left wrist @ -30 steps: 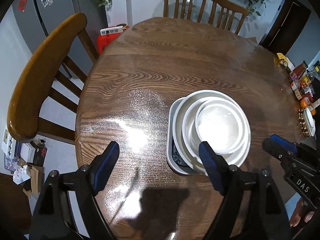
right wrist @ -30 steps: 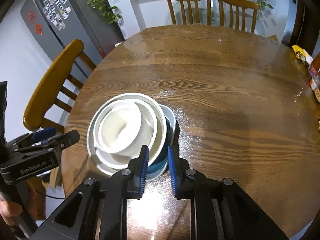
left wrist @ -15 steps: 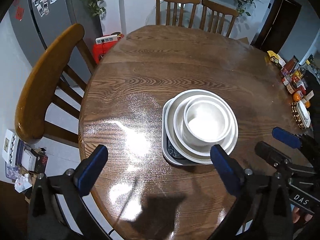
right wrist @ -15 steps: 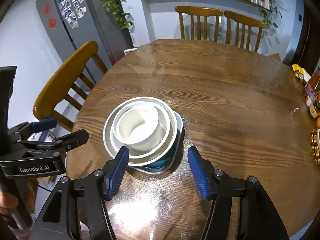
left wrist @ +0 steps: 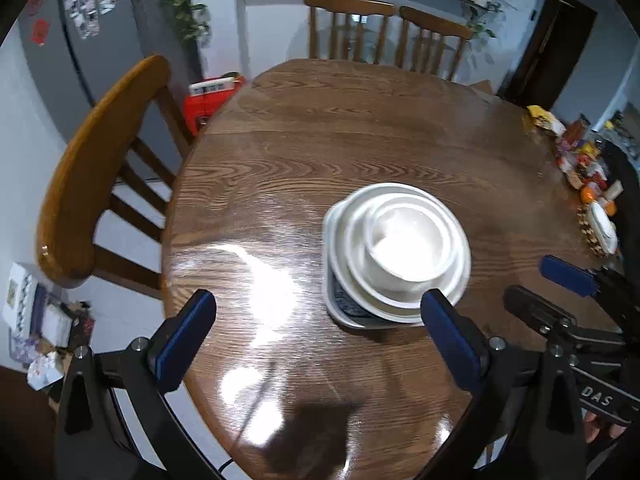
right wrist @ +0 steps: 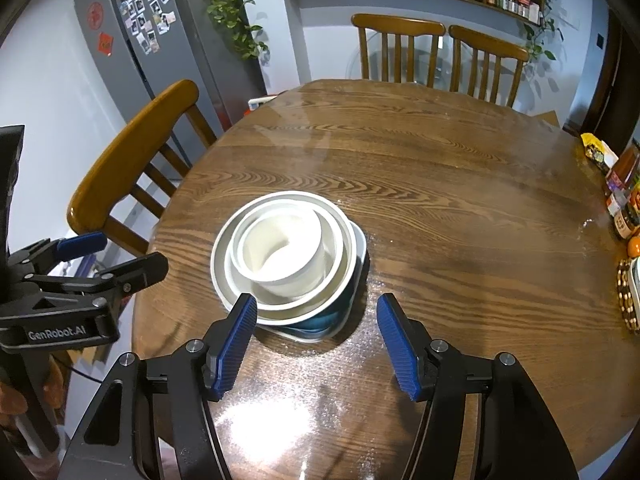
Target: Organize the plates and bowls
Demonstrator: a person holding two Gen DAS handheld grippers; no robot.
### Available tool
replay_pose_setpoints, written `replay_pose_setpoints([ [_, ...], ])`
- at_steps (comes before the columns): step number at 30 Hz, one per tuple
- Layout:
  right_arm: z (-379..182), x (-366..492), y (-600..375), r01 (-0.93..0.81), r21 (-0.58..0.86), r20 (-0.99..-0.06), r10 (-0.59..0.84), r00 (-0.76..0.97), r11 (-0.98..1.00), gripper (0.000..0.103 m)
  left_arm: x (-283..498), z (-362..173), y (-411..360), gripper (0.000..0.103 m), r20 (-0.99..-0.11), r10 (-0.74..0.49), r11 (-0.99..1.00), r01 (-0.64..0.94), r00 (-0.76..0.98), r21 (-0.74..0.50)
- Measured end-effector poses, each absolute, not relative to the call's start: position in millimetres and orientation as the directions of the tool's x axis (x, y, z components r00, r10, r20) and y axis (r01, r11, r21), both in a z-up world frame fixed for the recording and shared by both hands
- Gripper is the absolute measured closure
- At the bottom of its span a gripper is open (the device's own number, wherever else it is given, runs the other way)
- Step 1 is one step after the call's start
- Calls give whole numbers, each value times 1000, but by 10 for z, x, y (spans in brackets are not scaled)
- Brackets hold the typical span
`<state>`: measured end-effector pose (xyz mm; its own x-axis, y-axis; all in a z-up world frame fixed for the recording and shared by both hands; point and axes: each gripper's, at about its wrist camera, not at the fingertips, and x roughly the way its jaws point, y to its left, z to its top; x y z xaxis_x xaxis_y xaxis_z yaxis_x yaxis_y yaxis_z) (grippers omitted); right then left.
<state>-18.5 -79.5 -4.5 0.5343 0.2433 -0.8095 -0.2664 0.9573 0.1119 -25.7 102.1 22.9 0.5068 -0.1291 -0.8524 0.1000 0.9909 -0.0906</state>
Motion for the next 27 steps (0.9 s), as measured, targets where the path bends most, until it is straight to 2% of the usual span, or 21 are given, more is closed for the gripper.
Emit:
replay_pose_setpoints([
  [2, -48, -190, -793, -266, 109, -811, 241, 533, 958, 40, -255, 207, 998, 1, -855, -160, 986, 117, 494, -117],
  [5, -60, -208, -794, -267, 107, -816, 238, 527, 958, 40, -249, 164, 971, 1, -867, -120, 991, 117, 483, -72],
  [27, -115, -181, -762, -276, 99, -832, 232, 504, 956, 40, -218, 64, 928, 1, -886, -62, 992, 124, 460, -5],
])
